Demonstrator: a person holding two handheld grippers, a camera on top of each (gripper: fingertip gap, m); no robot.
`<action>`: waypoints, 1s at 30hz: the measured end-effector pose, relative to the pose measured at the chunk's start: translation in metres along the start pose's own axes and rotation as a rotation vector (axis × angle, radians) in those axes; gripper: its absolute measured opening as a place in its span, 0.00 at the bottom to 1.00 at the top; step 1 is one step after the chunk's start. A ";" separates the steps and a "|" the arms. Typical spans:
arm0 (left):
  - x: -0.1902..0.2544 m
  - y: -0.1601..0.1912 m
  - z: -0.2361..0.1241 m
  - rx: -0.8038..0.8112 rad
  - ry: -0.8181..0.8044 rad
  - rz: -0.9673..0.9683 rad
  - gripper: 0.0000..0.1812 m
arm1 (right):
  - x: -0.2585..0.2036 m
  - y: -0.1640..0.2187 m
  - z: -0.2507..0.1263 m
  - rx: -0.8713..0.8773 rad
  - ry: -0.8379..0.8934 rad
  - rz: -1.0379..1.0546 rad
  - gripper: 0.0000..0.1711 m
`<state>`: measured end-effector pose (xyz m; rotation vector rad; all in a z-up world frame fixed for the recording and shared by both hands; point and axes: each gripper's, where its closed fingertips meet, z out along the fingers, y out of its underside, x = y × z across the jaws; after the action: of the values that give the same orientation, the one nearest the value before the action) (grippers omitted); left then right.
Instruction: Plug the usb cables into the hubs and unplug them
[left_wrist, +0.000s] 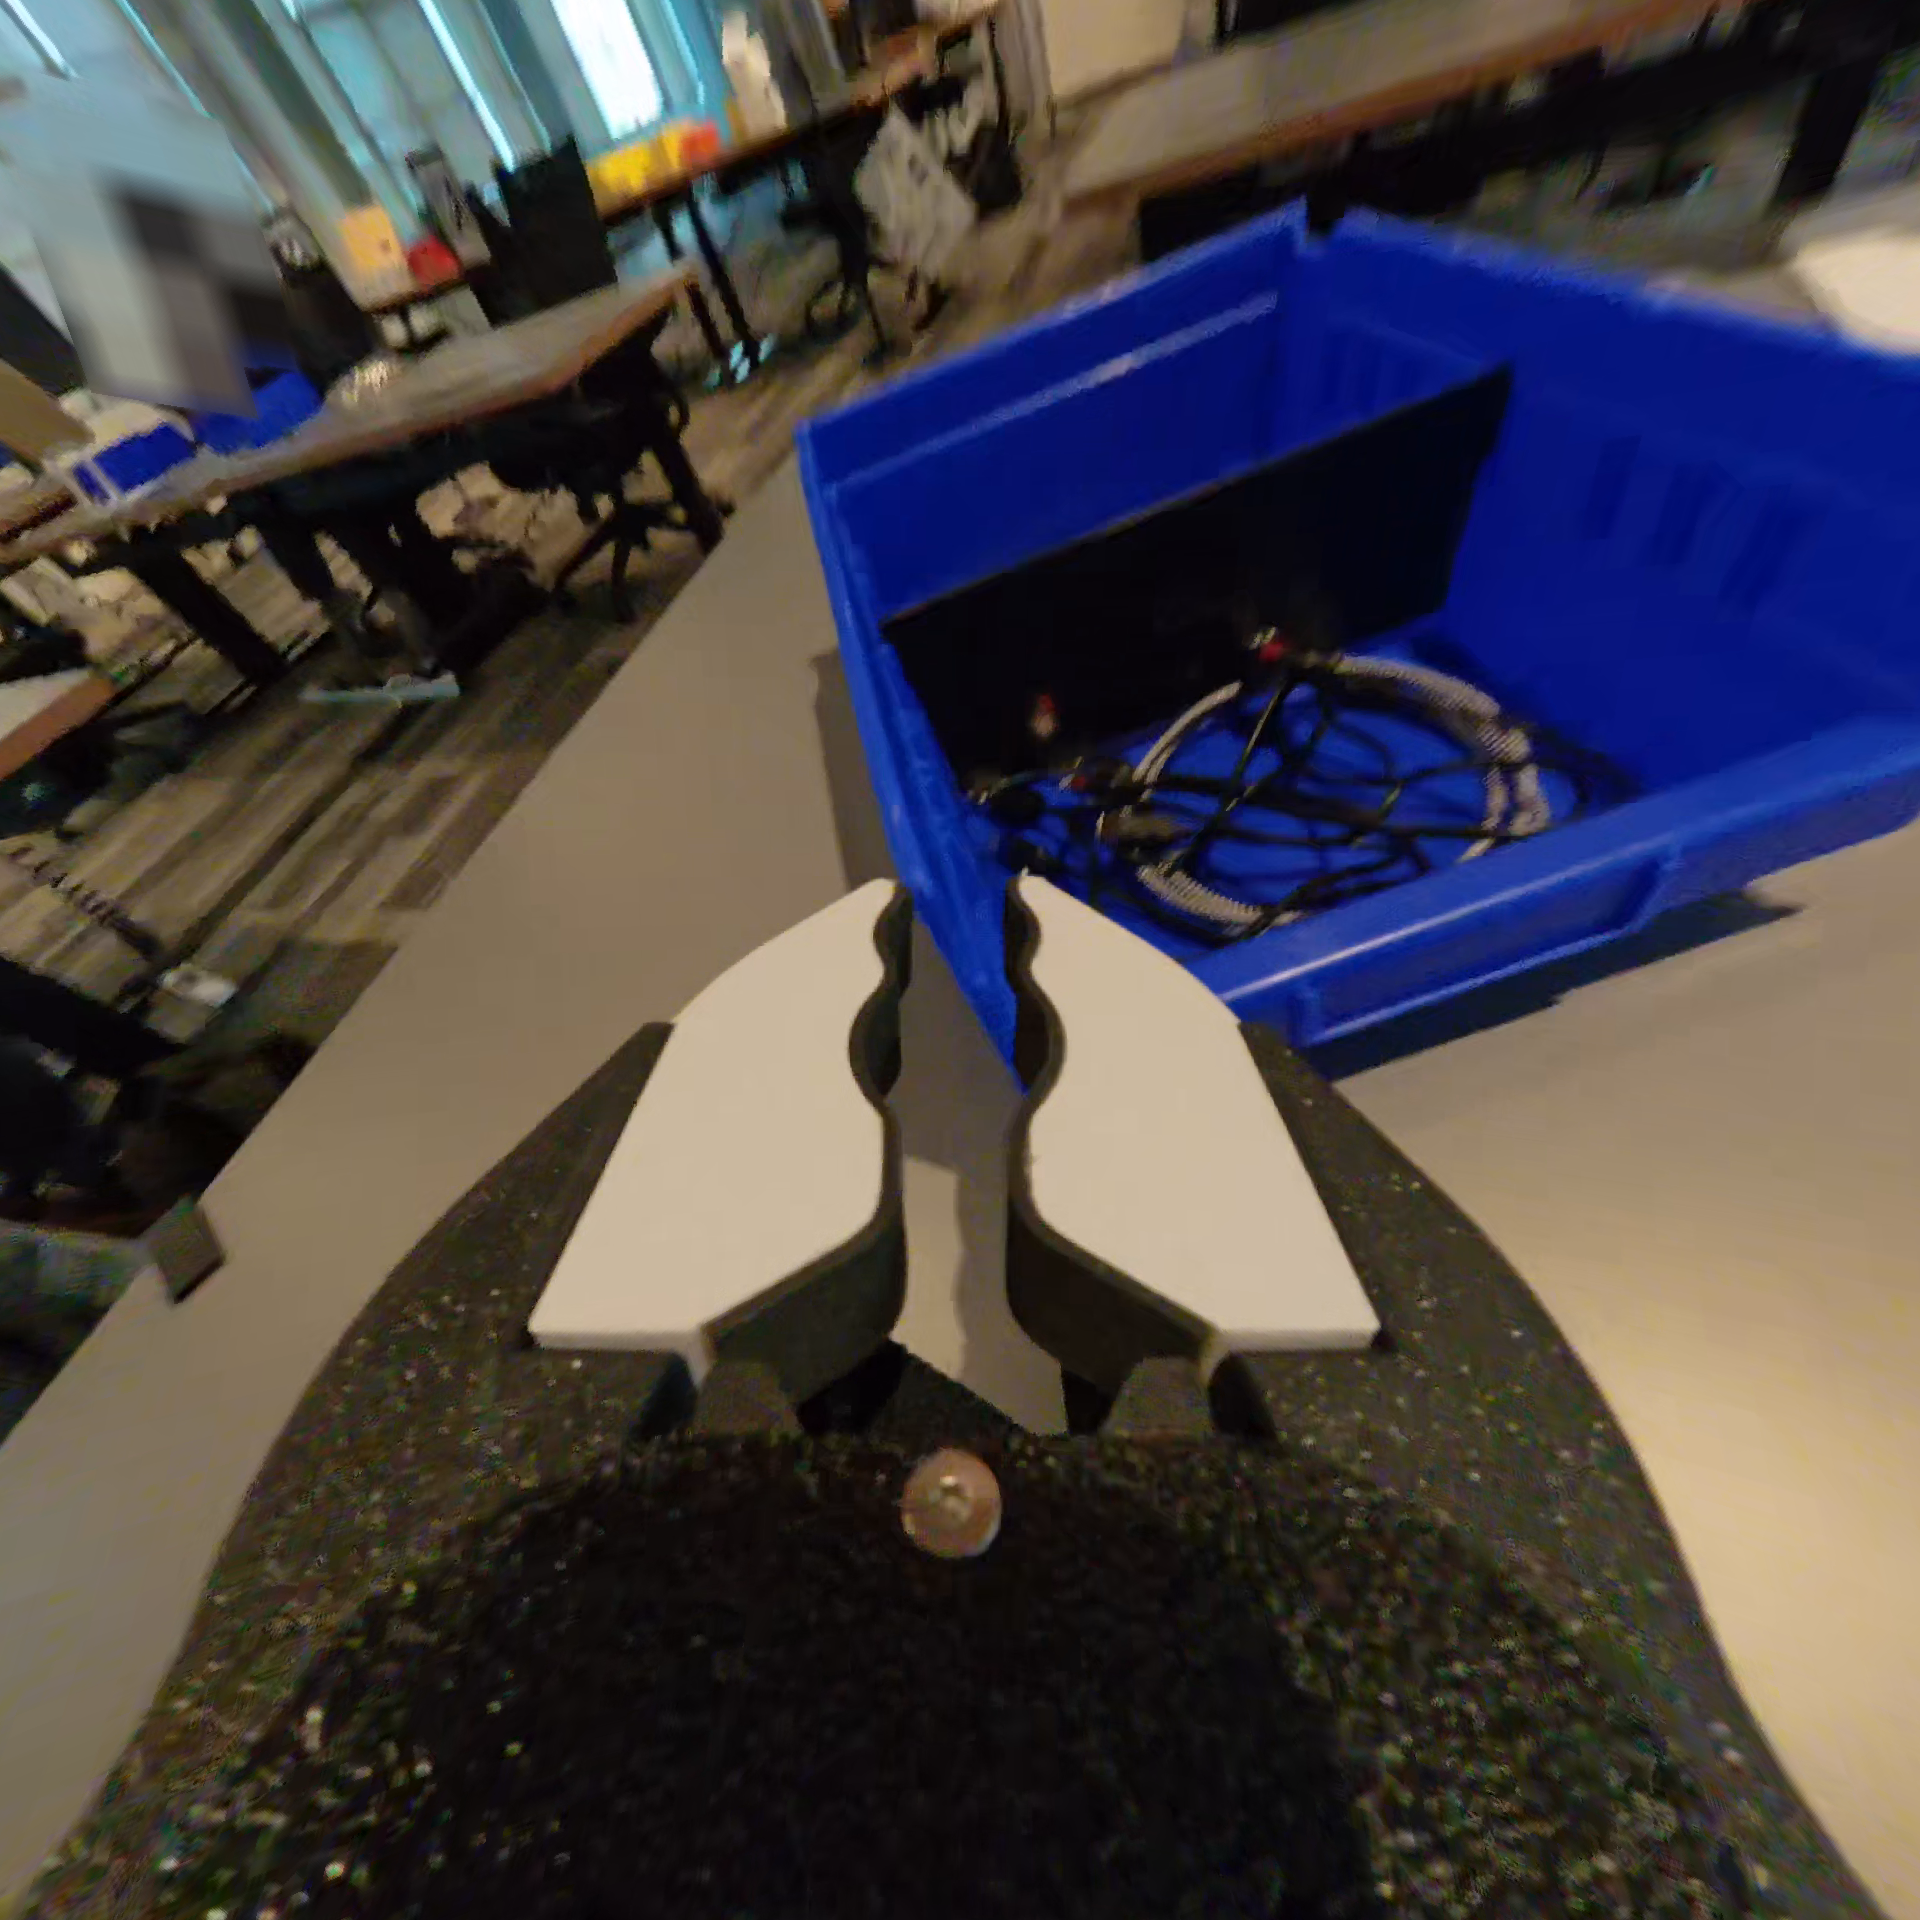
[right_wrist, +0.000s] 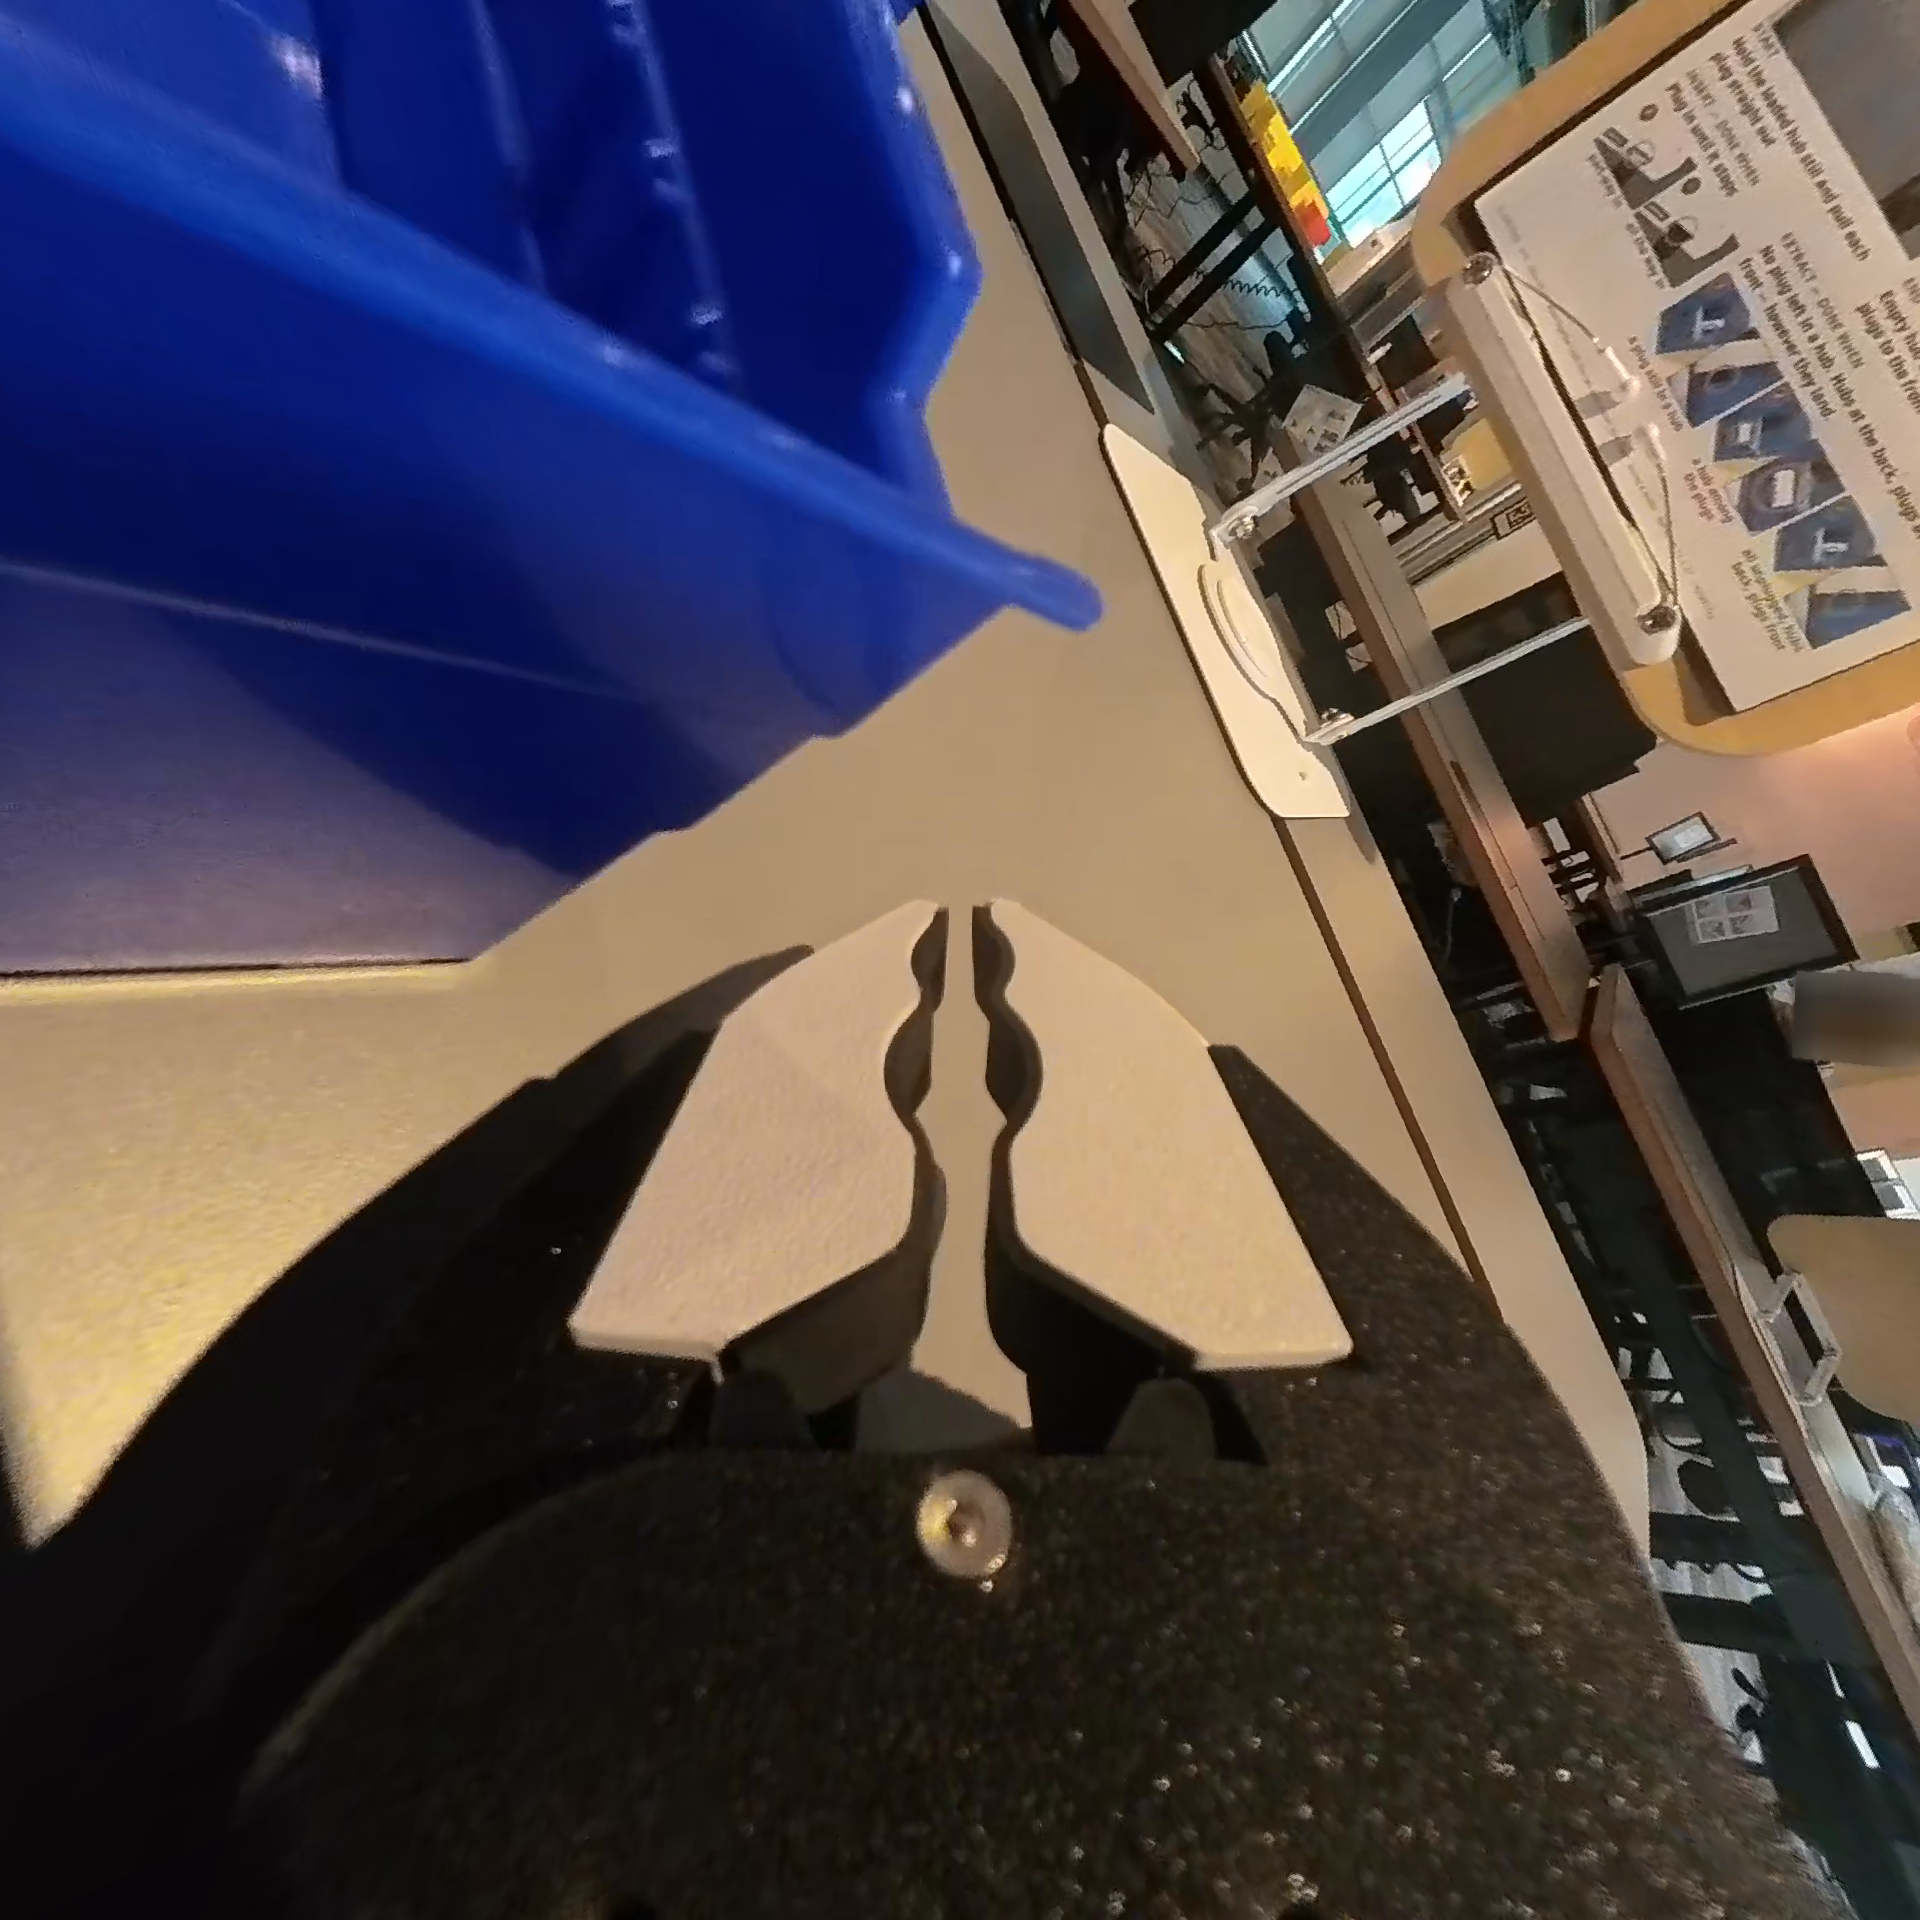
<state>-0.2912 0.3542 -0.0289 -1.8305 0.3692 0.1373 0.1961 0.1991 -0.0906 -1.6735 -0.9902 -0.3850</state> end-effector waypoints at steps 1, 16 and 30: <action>0.008 -0.009 -0.005 0.053 0.041 -0.009 0.09 | 0.000 0.000 0.000 -0.003 0.000 -0.002 0.03; 0.193 -0.053 0.042 0.035 0.402 0.142 0.17 | 0.002 0.002 0.000 -0.011 0.023 -0.001 0.02; 0.127 -0.025 0.037 0.081 0.293 0.041 0.06 | -0.006 0.003 0.003 -0.037 -0.008 -0.056 0.02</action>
<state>-0.1596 0.3723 -0.0523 -1.7652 0.6093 -0.1182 0.1944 0.1990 -0.0981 -1.6845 -1.0437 -0.4360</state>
